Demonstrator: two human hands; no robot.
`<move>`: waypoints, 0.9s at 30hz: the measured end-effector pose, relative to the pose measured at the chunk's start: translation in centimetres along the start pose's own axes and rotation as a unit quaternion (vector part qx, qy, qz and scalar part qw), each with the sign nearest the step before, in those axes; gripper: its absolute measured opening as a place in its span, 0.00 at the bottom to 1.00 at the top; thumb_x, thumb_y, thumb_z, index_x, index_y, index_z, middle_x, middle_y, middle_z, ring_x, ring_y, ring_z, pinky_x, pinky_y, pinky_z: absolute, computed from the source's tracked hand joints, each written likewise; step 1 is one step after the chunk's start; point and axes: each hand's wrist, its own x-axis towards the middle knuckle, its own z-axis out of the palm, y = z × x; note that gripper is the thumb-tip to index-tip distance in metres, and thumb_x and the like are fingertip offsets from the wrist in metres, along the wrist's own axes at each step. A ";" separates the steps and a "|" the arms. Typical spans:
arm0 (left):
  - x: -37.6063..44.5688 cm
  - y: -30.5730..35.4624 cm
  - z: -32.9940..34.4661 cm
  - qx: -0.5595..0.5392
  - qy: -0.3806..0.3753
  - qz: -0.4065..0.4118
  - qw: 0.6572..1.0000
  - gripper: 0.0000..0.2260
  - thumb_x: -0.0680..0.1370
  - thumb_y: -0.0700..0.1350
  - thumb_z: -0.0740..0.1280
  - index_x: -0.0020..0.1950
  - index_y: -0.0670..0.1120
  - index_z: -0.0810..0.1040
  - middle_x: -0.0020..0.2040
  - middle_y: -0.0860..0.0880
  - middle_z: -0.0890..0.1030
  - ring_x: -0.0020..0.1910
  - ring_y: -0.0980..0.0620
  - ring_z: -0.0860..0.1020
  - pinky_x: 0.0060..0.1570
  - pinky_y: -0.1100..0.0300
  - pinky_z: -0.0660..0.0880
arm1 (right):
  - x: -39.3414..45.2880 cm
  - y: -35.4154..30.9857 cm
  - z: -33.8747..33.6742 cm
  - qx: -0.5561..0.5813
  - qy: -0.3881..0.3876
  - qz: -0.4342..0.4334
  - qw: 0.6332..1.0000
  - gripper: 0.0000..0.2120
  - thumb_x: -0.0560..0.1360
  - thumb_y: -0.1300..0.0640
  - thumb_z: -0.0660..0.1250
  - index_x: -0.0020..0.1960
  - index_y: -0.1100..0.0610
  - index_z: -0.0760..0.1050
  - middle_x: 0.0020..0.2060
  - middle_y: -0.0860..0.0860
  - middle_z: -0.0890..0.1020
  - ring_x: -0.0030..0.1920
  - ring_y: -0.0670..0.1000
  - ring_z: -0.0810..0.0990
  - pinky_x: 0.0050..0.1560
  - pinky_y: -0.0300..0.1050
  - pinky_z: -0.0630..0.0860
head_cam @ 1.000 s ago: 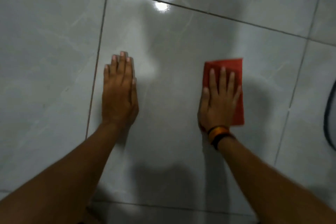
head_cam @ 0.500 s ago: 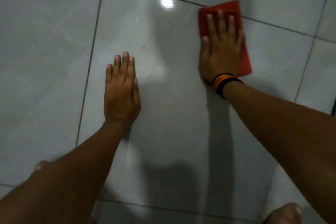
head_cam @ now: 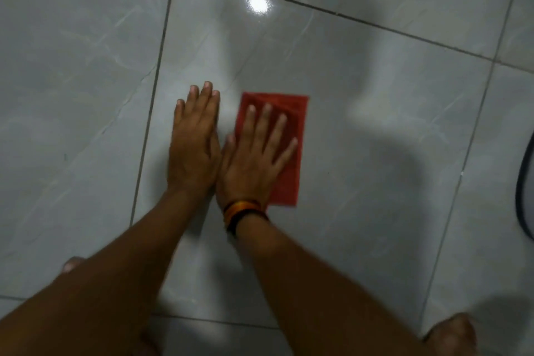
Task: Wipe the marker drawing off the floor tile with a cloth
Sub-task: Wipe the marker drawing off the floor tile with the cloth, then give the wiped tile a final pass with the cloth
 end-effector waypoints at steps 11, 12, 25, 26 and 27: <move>-5.8 8.5 -2.9 -0.261 -0.081 -0.328 0.904 0.14 0.85 0.45 0.69 0.69 0.44 0.83 0.61 0.46 0.86 0.62 0.46 0.85 0.61 0.59 0.78 | 3.2 6.8 -7.8 0.049 -0.107 0.125 0.985 0.32 0.86 0.45 0.52 0.85 0.49 0.45 0.85 0.50 0.46 0.85 0.54 0.47 0.80 0.58 0.57; -6.3 9.9 -2.4 -0.289 -0.089 -0.364 0.881 0.13 0.83 0.48 0.72 0.66 0.46 0.83 0.56 0.47 0.86 0.58 0.45 0.86 0.57 0.58 0.80 | 1.4 7.3 -8.8 0.045 -0.129 0.151 0.979 0.33 0.85 0.46 0.54 0.85 0.49 0.47 0.85 0.50 0.48 0.84 0.55 0.51 0.76 0.59 0.60; -5.8 12.3 -5.5 -0.365 -0.103 -0.434 0.817 0.07 0.80 0.42 0.73 0.43 0.46 0.79 0.42 0.47 0.81 0.43 0.51 0.79 0.35 0.68 0.77 | 7.0 13.5 -15.6 0.195 -0.292 0.232 0.907 0.18 0.68 0.57 0.81 0.54 0.57 0.79 0.55 0.59 0.84 0.56 0.60 0.83 0.55 0.48 0.79; -5.8 12.7 -6.6 -0.370 -0.108 -0.437 0.813 0.06 0.81 0.42 0.71 0.45 0.45 0.79 0.45 0.46 0.82 0.45 0.50 0.80 0.36 0.67 0.78 | 6.0 13.7 -16.2 0.237 -0.281 0.253 0.895 0.14 0.69 0.58 0.81 0.50 0.56 0.80 0.51 0.58 0.84 0.53 0.59 0.84 0.54 0.47 0.80; -5.7 13.3 -8.1 -0.375 -0.109 -0.439 0.809 0.04 0.82 0.43 0.70 0.48 0.44 0.79 0.49 0.45 0.83 0.48 0.49 0.80 0.39 0.65 0.78 | 4.8 14.0 -17.1 0.284 -0.271 0.275 0.877 0.12 0.69 0.58 0.80 0.49 0.58 0.81 0.49 0.57 0.85 0.51 0.59 0.84 0.55 0.49 0.82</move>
